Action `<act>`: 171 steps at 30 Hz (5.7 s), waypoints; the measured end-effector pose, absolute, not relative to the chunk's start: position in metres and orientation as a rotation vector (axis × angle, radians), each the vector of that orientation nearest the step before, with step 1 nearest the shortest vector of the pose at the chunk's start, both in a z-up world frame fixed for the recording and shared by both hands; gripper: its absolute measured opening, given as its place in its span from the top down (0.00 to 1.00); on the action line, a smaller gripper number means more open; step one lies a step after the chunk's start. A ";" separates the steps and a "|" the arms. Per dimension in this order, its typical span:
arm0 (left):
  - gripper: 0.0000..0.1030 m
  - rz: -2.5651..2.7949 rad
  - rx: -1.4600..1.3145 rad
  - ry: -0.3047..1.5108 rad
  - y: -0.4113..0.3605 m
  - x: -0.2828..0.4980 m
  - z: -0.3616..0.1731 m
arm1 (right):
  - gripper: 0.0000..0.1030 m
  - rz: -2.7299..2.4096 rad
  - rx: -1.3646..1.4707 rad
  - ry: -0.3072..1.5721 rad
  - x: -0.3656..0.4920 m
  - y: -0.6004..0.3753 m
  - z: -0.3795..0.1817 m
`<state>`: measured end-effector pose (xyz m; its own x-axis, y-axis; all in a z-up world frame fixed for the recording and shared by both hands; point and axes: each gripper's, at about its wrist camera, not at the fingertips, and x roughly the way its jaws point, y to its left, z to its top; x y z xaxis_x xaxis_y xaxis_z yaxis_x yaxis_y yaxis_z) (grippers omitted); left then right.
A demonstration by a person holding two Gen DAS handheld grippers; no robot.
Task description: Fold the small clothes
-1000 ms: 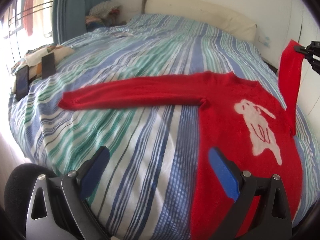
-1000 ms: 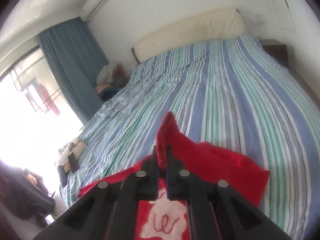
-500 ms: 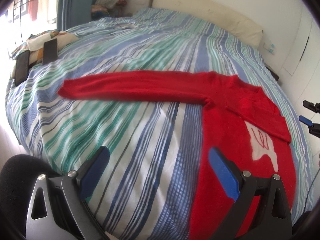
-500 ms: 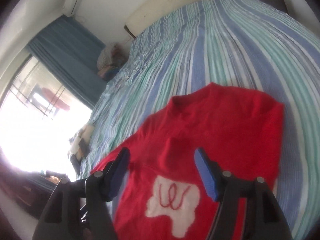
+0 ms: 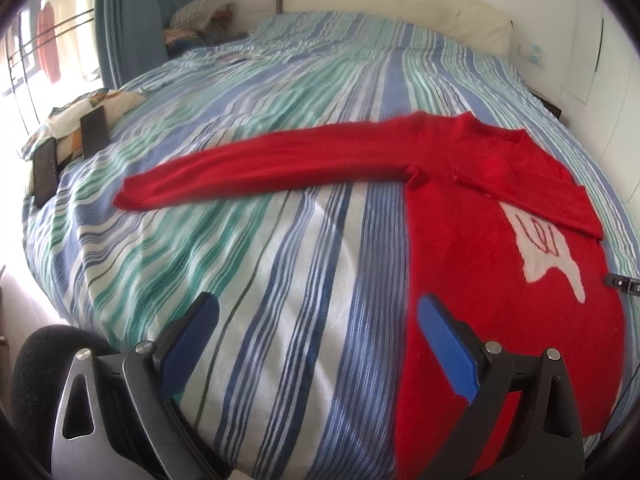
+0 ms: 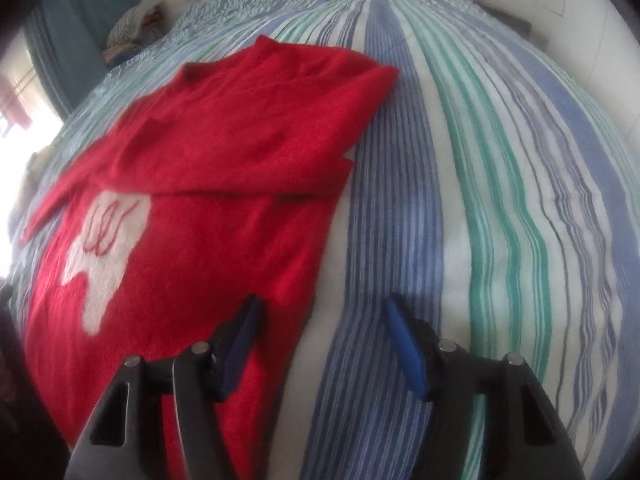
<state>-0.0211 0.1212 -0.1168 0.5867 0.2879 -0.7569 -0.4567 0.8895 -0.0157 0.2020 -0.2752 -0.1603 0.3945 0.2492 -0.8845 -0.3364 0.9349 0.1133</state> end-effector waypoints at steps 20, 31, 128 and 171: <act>0.03 0.424 -0.155 0.869 0.106 -0.015 -0.123 | 0.37 0.190 0.141 0.902 0.091 -0.345 -0.125; 0.03 0.419 -0.148 0.875 0.104 -0.018 -0.121 | 0.37 0.218 0.102 0.915 0.092 -0.333 -0.131; 0.58 0.130 -0.195 0.958 0.131 0.184 -0.163 | 0.64 0.355 1.054 1.267 0.300 -0.201 -0.175; 0.02 0.251 -0.383 0.960 0.135 0.068 -0.172 | 0.26 0.132 0.053 0.932 0.130 -0.351 -0.160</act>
